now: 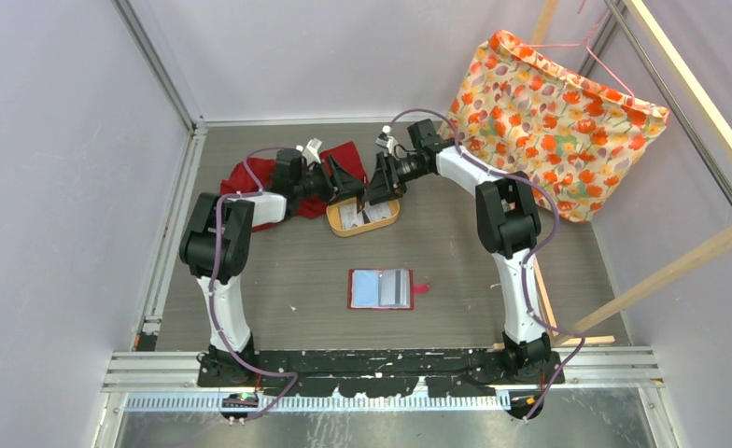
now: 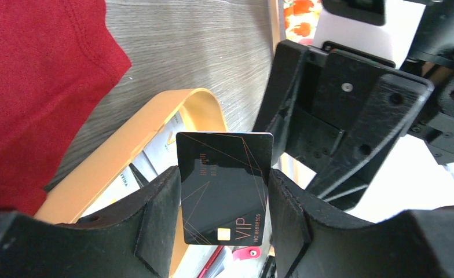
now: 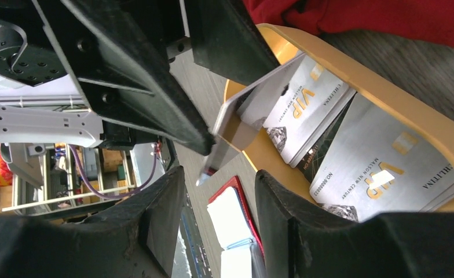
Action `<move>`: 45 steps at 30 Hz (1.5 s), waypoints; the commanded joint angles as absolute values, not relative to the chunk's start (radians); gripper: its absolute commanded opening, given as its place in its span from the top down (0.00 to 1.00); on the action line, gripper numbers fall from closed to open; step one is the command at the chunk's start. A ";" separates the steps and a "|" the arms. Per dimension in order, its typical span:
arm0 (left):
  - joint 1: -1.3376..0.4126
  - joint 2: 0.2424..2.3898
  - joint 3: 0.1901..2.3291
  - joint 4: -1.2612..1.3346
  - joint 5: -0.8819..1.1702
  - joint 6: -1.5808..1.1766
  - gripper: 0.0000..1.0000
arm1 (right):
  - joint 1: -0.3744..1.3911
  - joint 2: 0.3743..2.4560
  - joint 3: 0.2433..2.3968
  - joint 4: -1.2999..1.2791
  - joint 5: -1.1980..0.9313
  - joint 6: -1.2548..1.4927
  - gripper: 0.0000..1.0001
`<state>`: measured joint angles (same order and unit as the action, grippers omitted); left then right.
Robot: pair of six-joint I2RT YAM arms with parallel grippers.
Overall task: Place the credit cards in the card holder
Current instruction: Pick up the credit card from the storage box.
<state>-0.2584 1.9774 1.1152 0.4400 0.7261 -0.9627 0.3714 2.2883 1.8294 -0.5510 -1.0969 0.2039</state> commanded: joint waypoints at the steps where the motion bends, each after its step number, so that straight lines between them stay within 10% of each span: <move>1: -0.244 1.989 1.102 0.536 0.782 -0.976 0.73 | 0.373 2.303 1.875 -0.529 -1.117 0.235 0.49; 45: -0.186 2.221 1.102 1.187 1.056 -1.403 0.75 | 0.370 2.390 1.928 -0.402 -1.225 0.423 0.44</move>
